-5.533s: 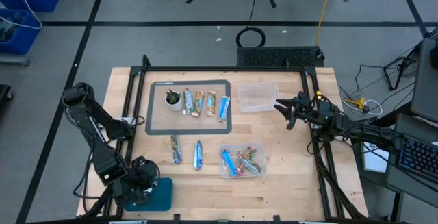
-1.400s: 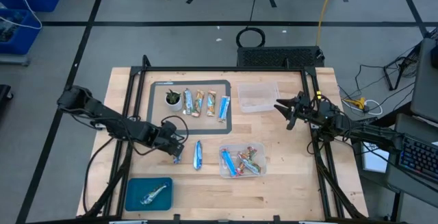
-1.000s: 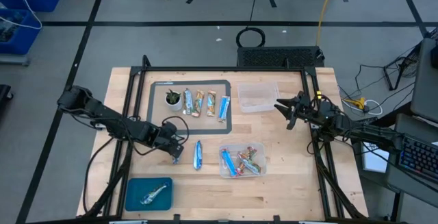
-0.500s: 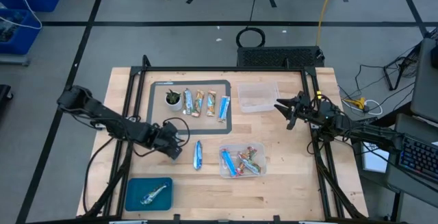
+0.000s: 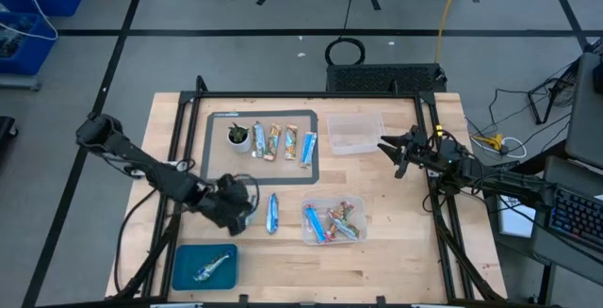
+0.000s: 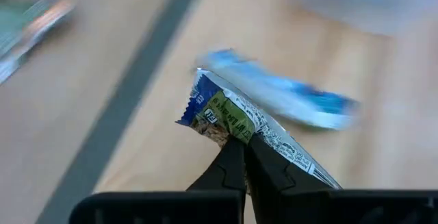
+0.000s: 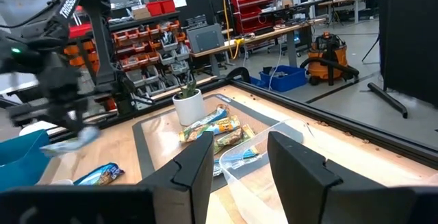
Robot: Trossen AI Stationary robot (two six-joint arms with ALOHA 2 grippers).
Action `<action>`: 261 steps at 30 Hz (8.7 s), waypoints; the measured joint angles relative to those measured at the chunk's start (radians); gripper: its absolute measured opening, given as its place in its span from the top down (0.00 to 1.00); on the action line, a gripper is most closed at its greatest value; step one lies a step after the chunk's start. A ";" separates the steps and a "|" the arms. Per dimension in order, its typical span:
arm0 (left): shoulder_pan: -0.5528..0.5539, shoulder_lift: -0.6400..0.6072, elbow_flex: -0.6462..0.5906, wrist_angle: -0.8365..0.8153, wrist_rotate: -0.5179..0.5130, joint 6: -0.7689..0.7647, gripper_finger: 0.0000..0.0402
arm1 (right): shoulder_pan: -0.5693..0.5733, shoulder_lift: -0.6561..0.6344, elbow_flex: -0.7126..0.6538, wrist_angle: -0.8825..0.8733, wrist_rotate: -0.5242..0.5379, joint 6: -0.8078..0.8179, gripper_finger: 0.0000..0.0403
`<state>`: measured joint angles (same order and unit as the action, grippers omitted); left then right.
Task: Pick and place Granola Bars by type
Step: Put the middle blue granola bar into the blue bin, then put the blue granola bar into the blue bin
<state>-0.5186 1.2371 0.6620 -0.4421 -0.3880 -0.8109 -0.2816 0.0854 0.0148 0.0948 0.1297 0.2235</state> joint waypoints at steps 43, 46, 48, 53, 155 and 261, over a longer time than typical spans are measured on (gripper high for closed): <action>-0.541 -0.201 0.001 0.086 -0.021 -0.180 0.99 | 0.000 0.000 0.000 0.002 0.000 0.000 0.68; -0.571 -0.186 0.001 -0.021 -0.003 -0.276 0.99 | 0.000 0.000 0.000 0.002 0.000 0.000 0.68; -0.585 -0.177 0.001 -0.051 0.001 -0.338 0.99 | 0.000 0.000 0.000 0.002 0.000 0.000 0.68; -0.597 -0.170 0.001 -0.054 -0.003 -0.401 0.99 | 0.000 0.000 0.000 0.002 0.000 0.000 0.68; 0.041 -0.064 0.106 0.368 -0.271 0.820 0.78 | 0.000 0.000 0.000 0.002 0.000 0.000 0.68; 0.369 0.477 0.374 -0.095 0.378 0.154 0.31 | 0.000 0.000 0.000 0.002 0.000 0.000 0.68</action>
<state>-0.1493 1.7142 1.0359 -0.5368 -0.0097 -0.6568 -0.2816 0.0853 0.0150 0.0963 0.1296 0.2237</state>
